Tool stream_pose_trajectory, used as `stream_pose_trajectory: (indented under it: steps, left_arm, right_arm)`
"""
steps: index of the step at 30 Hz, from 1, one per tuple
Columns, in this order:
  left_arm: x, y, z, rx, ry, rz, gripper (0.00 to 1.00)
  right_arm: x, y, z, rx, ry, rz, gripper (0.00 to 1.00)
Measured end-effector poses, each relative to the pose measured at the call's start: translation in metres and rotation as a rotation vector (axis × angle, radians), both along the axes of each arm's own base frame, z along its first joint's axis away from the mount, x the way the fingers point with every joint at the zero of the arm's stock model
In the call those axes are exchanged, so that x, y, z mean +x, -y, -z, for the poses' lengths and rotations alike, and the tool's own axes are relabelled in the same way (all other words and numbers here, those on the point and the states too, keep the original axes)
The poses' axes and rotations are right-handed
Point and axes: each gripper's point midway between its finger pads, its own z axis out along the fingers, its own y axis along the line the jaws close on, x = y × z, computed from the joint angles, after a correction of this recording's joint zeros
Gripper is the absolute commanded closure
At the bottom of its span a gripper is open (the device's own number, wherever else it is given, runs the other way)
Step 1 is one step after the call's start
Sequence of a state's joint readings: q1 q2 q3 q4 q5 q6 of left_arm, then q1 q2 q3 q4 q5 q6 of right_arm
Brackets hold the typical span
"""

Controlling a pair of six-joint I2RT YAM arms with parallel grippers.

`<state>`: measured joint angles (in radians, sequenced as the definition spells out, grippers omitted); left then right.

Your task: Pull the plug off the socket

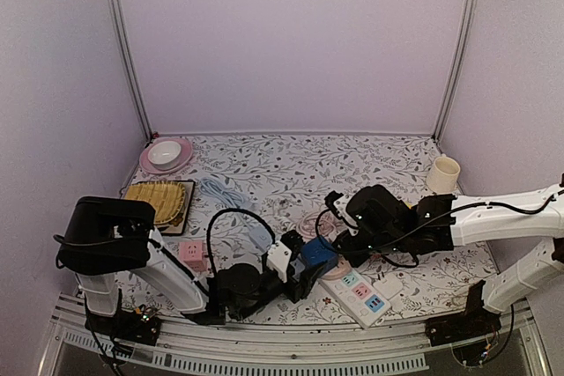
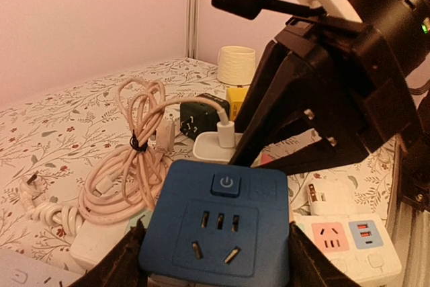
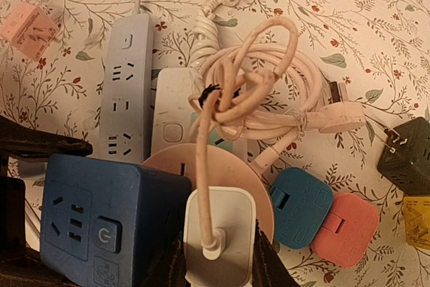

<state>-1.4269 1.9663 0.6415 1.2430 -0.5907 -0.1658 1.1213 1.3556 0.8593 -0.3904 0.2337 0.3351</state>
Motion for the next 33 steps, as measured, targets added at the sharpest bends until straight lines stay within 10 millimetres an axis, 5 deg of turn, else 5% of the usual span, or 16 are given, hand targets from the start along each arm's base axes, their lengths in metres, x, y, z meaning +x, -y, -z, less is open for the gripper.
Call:
stream_pose_trajectory:
  steps: [25, 33]
  left_arm:
    - [0.001, 0.004, -0.008, -0.028, 0.005, -0.003, 0.84]
    - [-0.002, 0.006, -0.003, -0.004, 0.001, 0.005, 0.84]
  right_arm:
    - [0.003, 0.004, -0.014, 0.014, 0.015, -0.03, 0.97]
    - [-0.003, 0.002, -0.009, -0.101, 0.081, -0.055, 0.96]
